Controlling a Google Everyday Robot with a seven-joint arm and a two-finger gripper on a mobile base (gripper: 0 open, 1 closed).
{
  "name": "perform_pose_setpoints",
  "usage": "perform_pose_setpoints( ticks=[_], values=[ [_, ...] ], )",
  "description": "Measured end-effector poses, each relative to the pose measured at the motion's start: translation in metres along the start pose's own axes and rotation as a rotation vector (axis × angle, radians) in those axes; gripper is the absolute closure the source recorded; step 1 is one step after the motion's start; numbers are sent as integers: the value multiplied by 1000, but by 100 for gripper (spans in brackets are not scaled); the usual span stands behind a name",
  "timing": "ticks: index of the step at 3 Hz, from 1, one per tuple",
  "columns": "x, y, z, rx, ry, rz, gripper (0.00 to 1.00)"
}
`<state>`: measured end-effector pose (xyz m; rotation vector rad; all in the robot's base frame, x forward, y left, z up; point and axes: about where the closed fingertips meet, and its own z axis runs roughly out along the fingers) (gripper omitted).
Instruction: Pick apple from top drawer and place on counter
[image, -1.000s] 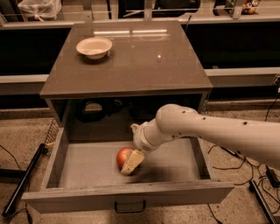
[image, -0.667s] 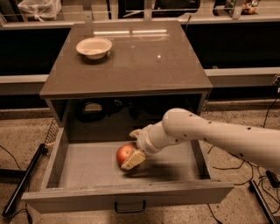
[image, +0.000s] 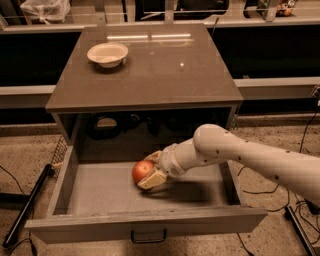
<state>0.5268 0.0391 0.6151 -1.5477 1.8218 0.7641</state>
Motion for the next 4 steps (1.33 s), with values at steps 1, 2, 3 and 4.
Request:
perform_pose_setpoints(
  ticks=[1, 2, 3, 4],
  values=[
    [-6, 4, 0, -53, -53, -18, 87],
    [-19, 4, -22, -38, -95, -50, 100],
    [-34, 2, -78, 65, -99, -45, 100],
    [-70, -6, -173, 207, -77, -57, 100]
  ],
)
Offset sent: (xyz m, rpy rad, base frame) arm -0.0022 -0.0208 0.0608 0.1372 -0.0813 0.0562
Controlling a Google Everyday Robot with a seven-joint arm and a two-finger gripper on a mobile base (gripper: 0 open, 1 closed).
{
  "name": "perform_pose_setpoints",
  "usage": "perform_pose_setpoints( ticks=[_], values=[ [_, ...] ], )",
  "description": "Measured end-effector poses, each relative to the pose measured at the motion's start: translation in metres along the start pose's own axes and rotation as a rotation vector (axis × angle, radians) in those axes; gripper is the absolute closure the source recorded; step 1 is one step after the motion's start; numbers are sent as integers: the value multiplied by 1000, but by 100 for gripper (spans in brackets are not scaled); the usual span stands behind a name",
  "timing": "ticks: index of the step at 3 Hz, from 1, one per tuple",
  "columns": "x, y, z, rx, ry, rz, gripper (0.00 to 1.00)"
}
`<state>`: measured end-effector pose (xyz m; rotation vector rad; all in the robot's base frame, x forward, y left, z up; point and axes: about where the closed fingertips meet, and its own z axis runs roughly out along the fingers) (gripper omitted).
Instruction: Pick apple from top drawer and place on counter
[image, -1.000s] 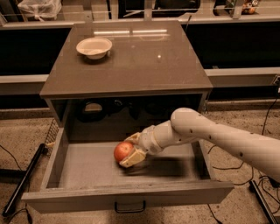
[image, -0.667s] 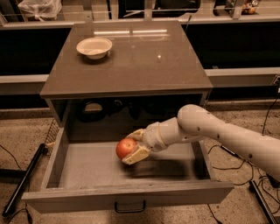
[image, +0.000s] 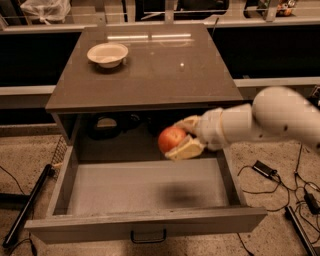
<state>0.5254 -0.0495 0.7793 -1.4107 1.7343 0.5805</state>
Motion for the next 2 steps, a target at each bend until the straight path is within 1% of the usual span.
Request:
perform_pose_setpoints(
  ticks=[1, 2],
  values=[
    [-31, -26, -47, 45, 60, 16, 100],
    [-54, -58, -80, 107, 164, 55, 100]
  ],
)
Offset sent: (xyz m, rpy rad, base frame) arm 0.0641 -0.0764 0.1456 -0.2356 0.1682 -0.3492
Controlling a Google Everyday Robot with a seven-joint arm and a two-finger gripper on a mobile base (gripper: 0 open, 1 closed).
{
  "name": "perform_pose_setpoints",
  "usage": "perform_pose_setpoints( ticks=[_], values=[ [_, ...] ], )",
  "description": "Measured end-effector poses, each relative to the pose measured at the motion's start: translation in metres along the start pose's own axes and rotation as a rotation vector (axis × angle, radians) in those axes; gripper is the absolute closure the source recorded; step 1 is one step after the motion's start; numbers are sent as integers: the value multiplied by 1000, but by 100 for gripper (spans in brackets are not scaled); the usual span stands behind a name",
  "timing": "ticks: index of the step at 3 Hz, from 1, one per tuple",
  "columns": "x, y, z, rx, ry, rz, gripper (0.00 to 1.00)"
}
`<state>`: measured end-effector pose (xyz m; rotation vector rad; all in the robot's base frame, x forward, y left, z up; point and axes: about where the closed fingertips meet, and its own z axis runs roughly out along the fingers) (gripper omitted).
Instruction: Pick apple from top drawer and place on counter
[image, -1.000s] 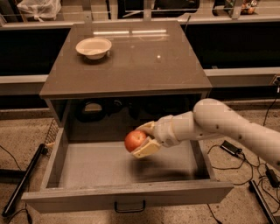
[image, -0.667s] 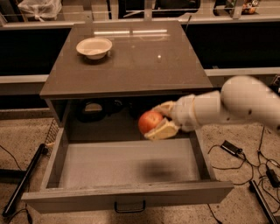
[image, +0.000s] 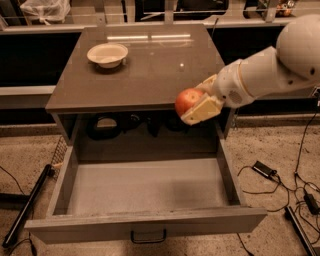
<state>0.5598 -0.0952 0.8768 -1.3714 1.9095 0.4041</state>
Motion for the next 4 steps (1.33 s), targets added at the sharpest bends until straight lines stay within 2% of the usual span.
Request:
perform_pose_setpoints(
  ticks=[1, 2, 3, 4],
  values=[
    [1, -3, 2, 1, 10, 73, 100],
    [1, -3, 2, 1, 10, 73, 100],
    [-20, -6, 7, -8, 17, 59, 100],
    [-68, -32, 35, -23, 26, 70, 100]
  ],
)
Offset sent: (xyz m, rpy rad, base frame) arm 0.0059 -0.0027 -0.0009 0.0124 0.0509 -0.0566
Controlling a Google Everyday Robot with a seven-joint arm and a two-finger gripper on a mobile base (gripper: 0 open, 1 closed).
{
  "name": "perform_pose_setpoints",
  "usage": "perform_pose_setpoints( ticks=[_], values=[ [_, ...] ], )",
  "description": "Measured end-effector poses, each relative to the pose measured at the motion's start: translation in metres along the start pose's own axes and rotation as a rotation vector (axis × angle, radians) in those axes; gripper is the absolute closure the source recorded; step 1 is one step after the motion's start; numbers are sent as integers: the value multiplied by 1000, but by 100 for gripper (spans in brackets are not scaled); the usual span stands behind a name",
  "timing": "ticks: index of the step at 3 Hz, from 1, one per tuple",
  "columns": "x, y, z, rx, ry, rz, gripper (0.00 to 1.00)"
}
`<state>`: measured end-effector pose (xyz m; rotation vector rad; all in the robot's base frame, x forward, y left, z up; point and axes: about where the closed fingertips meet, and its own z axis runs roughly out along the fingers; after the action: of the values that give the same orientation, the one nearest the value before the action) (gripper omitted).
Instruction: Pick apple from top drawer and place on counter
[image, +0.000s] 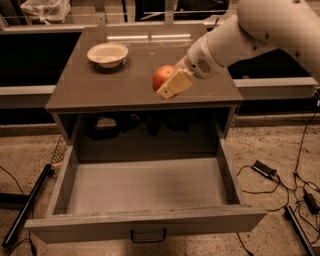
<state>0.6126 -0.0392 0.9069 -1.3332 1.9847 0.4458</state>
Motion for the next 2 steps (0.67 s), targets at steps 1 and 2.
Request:
perform_pose_setpoints(
  ticks=[1, 2],
  values=[
    [-29, -14, 35, -44, -13, 44, 100],
    [-40, -17, 76, -73, -3, 106, 100]
  ],
)
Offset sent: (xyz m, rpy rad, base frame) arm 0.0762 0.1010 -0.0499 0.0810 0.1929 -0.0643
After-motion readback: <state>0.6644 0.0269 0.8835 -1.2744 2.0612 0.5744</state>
